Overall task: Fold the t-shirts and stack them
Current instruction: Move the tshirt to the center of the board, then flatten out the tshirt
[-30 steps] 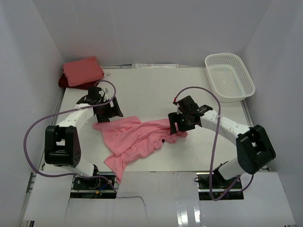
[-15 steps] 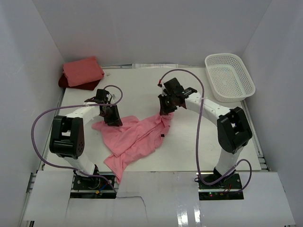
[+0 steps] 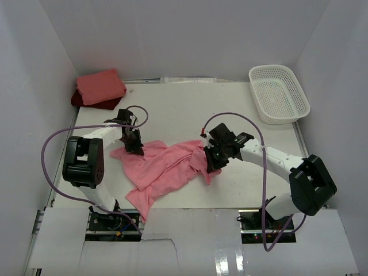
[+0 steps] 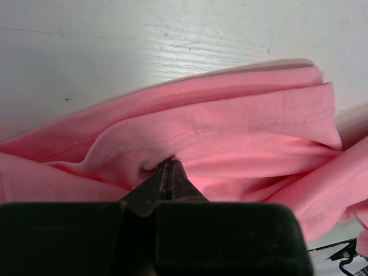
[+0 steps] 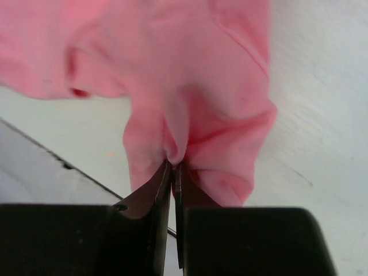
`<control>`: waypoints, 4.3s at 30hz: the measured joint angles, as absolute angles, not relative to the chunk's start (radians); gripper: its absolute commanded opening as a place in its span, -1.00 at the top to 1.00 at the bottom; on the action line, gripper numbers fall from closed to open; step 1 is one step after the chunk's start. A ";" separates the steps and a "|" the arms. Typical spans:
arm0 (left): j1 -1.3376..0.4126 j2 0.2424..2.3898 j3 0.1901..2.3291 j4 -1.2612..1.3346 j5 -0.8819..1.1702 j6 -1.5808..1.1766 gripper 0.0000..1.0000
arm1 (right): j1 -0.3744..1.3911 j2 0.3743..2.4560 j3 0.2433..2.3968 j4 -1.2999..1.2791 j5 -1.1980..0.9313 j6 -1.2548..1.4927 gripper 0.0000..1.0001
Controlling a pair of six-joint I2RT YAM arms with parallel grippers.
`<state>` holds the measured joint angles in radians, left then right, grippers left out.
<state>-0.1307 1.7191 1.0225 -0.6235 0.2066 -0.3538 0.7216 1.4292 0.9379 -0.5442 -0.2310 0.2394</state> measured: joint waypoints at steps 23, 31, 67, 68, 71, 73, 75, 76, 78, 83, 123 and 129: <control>-0.076 1.704 1.022 -0.646 0.099 -0.368 1.00 | 0.737 1.436 1.013 -0.748 0.177 0.277 -0.18; -0.074 1.703 1.022 -0.647 0.097 -0.368 1.00 | 0.791 1.427 0.966 -0.764 0.173 0.282 -0.08; -0.070 1.702 1.059 -0.666 0.094 -0.382 1.00 | 0.738 1.756 1.721 -0.822 0.178 0.160 0.85; -0.066 1.702 1.079 -0.673 0.095 -0.386 1.00 | 0.728 1.828 1.853 -0.826 0.160 0.146 0.85; -0.041 1.716 1.197 -0.704 0.102 -0.411 0.94 | 0.705 2.084 2.334 -0.894 0.070 0.118 0.85; -0.028 1.724 1.290 -0.702 0.105 -0.429 0.88 | 0.703 2.164 2.486 -0.925 0.002 0.108 0.85; -0.017 1.712 1.345 -0.688 0.104 -0.443 0.84 | 0.717 2.082 2.342 -0.922 -0.030 0.097 0.85; -0.015 1.700 1.355 -0.680 0.104 -0.447 0.84 | 0.730 1.991 2.177 -0.892 -0.030 0.098 0.85; -0.015 1.673 1.357 -0.681 0.100 -0.453 0.83 | 0.754 1.729 1.749 -0.822 -0.037 0.119 0.85; -0.016 1.657 1.328 -0.680 0.104 -0.452 0.86 | 0.643 1.321 1.263 -0.878 -0.037 0.166 0.85; -0.482 2.041 1.496 -0.701 0.718 -0.186 0.27 | 0.257 1.291 1.163 -0.788 0.249 0.258 0.85; -0.531 2.041 1.494 -0.732 0.722 -0.164 1.00 | 0.257 1.292 1.163 -0.785 0.228 0.255 0.85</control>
